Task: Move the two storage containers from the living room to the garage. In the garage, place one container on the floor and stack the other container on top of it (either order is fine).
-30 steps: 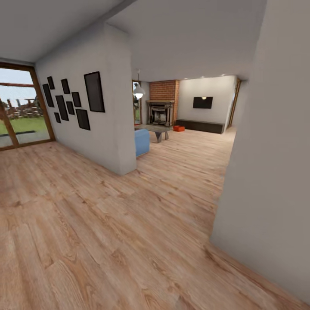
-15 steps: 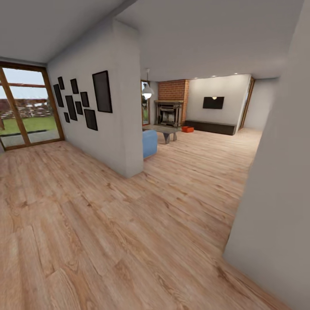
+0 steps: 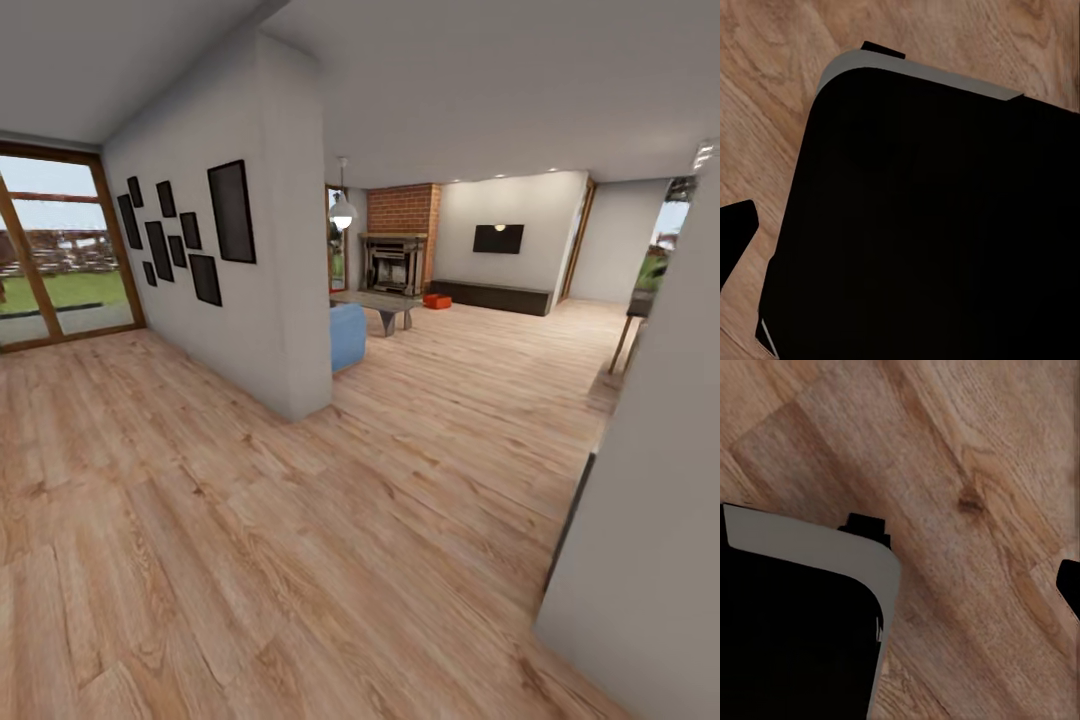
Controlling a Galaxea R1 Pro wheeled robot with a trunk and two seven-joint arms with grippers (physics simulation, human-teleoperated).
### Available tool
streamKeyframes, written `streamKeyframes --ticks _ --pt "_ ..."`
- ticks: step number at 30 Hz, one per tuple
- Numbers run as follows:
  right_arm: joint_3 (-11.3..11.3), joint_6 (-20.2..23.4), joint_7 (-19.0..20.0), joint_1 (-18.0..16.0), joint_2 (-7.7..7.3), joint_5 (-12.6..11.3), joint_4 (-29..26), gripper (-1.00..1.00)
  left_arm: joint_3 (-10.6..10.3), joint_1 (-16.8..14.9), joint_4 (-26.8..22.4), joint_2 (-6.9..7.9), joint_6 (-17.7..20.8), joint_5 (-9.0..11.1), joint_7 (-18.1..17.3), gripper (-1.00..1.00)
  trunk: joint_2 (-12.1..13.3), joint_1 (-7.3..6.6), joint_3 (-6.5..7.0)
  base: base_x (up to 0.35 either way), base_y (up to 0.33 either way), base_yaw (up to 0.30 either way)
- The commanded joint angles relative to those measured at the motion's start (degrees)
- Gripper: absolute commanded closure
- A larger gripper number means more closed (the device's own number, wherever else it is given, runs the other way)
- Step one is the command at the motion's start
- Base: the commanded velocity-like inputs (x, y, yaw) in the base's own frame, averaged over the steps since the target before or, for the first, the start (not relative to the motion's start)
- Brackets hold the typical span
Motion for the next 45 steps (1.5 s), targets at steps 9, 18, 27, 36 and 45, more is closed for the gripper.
streamKeyframes --ticks 9,18,27,36,45 --pt "-0.32 -0.06 0.04 -0.06 0.18 -1.9 0.03 -1.0 0.12 0.01 -0.06 -0.14 -0.16 0.17 0.04 -1.0 -0.02 0.03 -0.05 0.323 0.0 0.0" --pt "-0.57 -0.3 0.12 -0.06 0.05 -3.43 -0.01 -1.0 0.04 0.01 -0.03 -0.15 -0.18 0.09 0.01 -1.0 -0.02 0.03 -0.05 0.323 0.009 -0.183" --pt "-0.56 -0.31 0.13 -0.06 -0.05 -3.09 -0.01 -1.0 0.1 0.01 -0.03 -0.15 -0.35 0.08 0.01 -1.0 -0.02 0.03 -0.05 0.311 0.155 -0.253" --pt "-0.56 -0.28 0.13 -0.06 0.02 -3.17 -0.01 -1.0 -0.05 0.01 -0.03 -0.15 -0.33 0.0 0.01 -1.0 -0.02 0.03 -0.05 0.227 0.285 -0.254" --pt "-0.52 -0.27 0.13 -0.06 0.07 -3.4 -0.01 -1.0 0.04 0.01 -0.03 -0.15 -0.05 0.08 0.01 -1.0 -0.02 0.03 -0.05 0.19 0.321 -0.254"
